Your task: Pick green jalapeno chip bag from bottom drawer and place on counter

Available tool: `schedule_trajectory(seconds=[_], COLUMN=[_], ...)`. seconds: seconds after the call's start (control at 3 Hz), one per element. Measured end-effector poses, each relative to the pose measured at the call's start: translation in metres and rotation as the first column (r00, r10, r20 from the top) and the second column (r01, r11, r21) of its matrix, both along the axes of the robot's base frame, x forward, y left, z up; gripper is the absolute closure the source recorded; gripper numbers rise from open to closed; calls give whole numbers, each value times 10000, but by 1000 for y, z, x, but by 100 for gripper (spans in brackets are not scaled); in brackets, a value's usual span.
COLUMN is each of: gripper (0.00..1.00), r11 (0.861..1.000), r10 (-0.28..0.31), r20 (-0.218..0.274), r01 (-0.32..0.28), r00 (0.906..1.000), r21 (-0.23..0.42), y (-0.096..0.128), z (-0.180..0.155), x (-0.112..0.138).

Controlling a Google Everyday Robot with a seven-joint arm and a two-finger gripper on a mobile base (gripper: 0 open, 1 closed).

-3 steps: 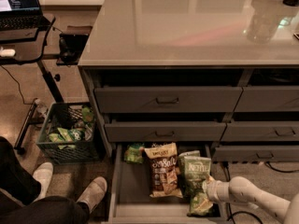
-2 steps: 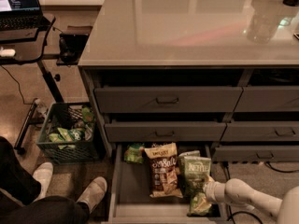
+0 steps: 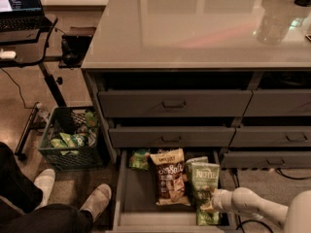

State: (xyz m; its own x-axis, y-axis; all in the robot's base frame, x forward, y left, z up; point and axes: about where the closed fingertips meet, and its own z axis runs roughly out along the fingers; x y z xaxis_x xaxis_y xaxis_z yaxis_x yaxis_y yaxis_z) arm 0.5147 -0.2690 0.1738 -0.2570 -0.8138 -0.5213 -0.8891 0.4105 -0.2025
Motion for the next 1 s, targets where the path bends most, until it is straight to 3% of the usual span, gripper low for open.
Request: schedule_trajectory(seconds=[0.67, 1.0], gripper=[89, 100], r11=[10000, 10000], r10=[1, 3], r20=[-1, -2], r01=[-1, -3], r00=[10000, 10000], r21=[1, 2], y=[0, 0], z=[0, 0], x=[0, 0])
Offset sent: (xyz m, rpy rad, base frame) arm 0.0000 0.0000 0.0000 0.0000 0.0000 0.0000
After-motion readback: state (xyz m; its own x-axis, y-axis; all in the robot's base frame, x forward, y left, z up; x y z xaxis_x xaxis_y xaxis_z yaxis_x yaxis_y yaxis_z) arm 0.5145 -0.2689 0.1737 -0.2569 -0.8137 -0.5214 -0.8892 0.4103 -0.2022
